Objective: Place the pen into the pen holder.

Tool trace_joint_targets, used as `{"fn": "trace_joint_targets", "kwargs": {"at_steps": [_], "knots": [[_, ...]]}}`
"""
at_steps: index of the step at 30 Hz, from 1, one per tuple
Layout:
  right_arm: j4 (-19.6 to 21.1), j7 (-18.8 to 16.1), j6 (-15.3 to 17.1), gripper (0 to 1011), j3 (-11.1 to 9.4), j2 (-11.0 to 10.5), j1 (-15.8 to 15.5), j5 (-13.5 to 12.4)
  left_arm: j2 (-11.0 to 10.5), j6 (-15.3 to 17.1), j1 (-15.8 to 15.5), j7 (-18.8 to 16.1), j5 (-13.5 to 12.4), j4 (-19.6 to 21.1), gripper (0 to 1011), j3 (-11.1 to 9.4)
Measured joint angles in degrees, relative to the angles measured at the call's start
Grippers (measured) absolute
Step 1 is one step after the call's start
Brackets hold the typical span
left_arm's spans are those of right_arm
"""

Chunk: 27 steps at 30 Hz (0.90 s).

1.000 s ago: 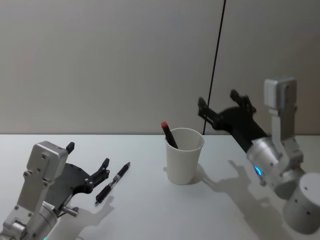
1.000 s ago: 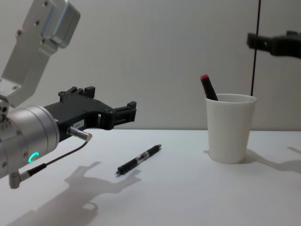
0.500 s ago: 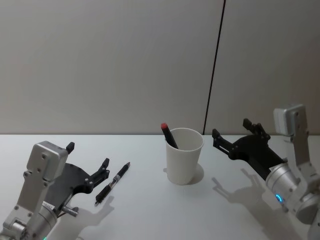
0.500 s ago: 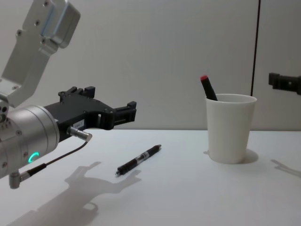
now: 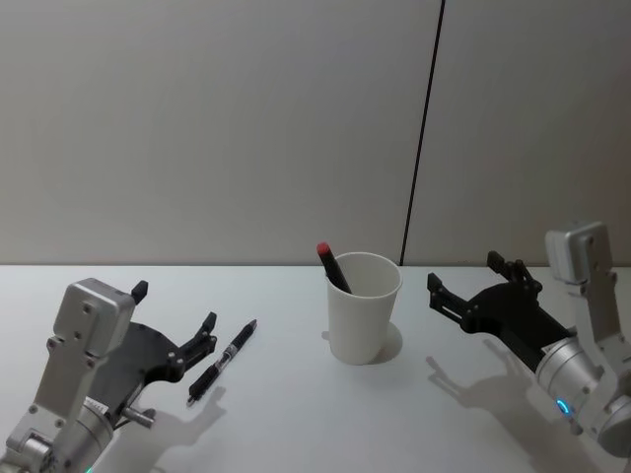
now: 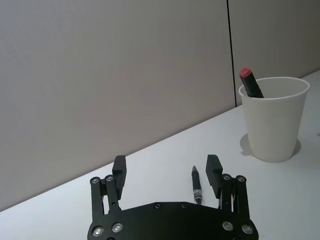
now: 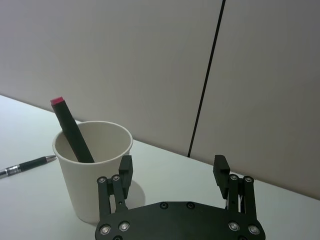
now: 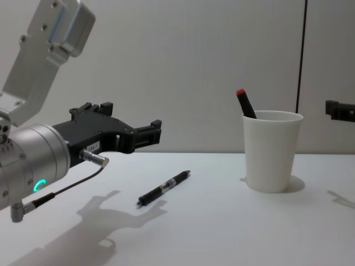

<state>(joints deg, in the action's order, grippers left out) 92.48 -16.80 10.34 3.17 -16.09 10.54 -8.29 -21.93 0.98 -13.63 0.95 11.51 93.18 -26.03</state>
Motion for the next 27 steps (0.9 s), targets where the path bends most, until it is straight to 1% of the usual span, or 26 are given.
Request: {"fn": "trace_joint_targets", "kwargs": {"at_steps": [5,9,13,16,18,19,25,26,27], "knots": [[0.1,-0.1,0.1,1001,-0.1,-0.2,-0.2,0.0,-0.1,1.2,-0.3,1.1,0.5,0.0,1002,0.0],[0.2,-0.1,0.2,1001,-0.1,-0.3,-0.4,0.0,-0.3,3.1,-0.8,2.4,1.4,-0.2,1002,0.2],[0.2,-0.2,0.2,1001,-0.1,-0.4,-0.5,0.0,-0.3,6.0,-1.5,3.6,2.8,-0.4,1002,0.7],[0.2,-0.2,0.2,1001,-0.1,-0.5,-0.5,0.0,-0.2,7.6,-1.9,4.2,3.6,-0.5,1002,1.0],[0.2,-0.2,0.2,1001,-0.1,-0.5,-0.6,0.0,-0.1,10.0,-2.5,5.1,4.8,-0.8,1002,1.5],[0.2,-0.2,0.3,1001,-0.1,-0.5,-0.6,0.0,-0.1,10.0,-2.5,5.1,4.8,-0.8,1002,1.5],[0.3,-0.2,0.3,1001,-0.1,-0.6,-0.6,0.0,0.2,15.5,-4.9,7.7,7.3,-2.7,1002,2.2],[0.3,-0.2,0.3,1001,-0.1,-0.6,-0.6,0.0,0.2,15.5,-4.9,7.7,7.3,-2.7,1002,2.2],[0.3,-0.2,0.3,1001,-0.1,-0.6,-0.6,0.0,0.2,16.4,-5.6,8.4,7.8,-3.2,1002,2.3]]}}
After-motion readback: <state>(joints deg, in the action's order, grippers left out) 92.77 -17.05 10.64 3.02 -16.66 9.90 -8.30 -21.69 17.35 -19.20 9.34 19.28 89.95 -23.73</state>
